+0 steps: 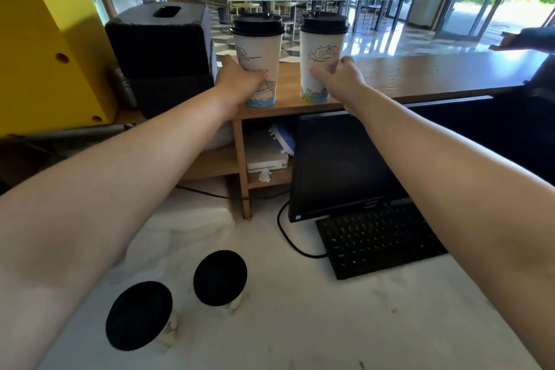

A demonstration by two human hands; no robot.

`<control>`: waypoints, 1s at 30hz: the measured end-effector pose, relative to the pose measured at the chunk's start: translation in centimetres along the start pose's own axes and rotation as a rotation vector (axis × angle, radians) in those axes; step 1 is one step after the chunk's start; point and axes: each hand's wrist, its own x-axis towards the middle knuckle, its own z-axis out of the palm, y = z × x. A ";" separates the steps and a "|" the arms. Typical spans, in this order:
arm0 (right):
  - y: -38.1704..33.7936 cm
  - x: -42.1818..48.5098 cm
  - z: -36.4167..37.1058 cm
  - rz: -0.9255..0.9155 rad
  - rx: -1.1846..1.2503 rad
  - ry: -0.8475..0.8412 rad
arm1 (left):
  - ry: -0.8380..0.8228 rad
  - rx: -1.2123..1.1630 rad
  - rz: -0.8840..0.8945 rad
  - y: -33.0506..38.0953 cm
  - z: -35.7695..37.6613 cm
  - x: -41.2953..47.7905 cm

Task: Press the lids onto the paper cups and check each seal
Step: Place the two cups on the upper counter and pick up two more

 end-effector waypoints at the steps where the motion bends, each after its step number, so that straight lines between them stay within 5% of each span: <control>1: -0.2 -0.5 -0.2 0.009 -0.039 -0.006 | -0.011 0.017 -0.016 0.3 -0.3 -0.4; 10: -3.2 -6.1 -0.1 0.035 -0.250 -0.082 | -0.326 0.218 0.042 0.1 -4.0 -4.1; 22: -4.3 -18.9 4.1 0.070 -0.330 -0.392 | -0.650 0.579 0.102 -6.0 -12.9 -10.6; 30: 2.5 -30.3 8.2 0.105 -0.309 -0.505 | -0.687 0.165 -0.124 -19.3 -19.4 -17.5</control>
